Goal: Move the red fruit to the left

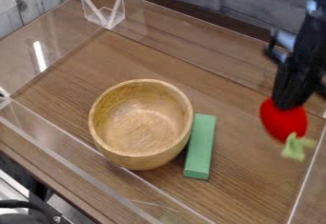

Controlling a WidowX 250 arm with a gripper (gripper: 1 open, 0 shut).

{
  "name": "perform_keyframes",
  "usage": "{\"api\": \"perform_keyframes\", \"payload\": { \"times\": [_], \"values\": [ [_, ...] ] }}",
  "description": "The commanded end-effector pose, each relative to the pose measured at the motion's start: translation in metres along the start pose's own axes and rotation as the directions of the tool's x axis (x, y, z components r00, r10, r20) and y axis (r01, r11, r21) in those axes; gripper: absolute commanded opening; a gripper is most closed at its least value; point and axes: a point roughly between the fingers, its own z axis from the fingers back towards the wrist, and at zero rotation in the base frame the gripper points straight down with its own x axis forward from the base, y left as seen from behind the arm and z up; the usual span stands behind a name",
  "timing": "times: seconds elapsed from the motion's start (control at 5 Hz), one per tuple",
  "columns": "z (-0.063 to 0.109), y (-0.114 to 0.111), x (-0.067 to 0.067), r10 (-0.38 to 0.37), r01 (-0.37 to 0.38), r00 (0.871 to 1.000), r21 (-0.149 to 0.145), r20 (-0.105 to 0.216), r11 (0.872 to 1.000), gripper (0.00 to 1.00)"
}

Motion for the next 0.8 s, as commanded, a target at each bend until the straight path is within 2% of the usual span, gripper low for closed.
{"api": "perform_keyframes", "payload": {
  "times": [0.0, 0.2, 0.6],
  "values": [
    [0.024, 0.006, -0.011, 0.144, -0.145, 0.986, 0.005, 0.089, 0.989, 0.00],
    [0.021, 0.006, -0.025, 0.272, -0.274, 0.957, 0.001, 0.104, 0.962, 0.00],
    [0.023, 0.006, -0.034, 0.390, -0.391, 0.914, -0.010, 0.113, 0.920, 0.00]
  ]
}}
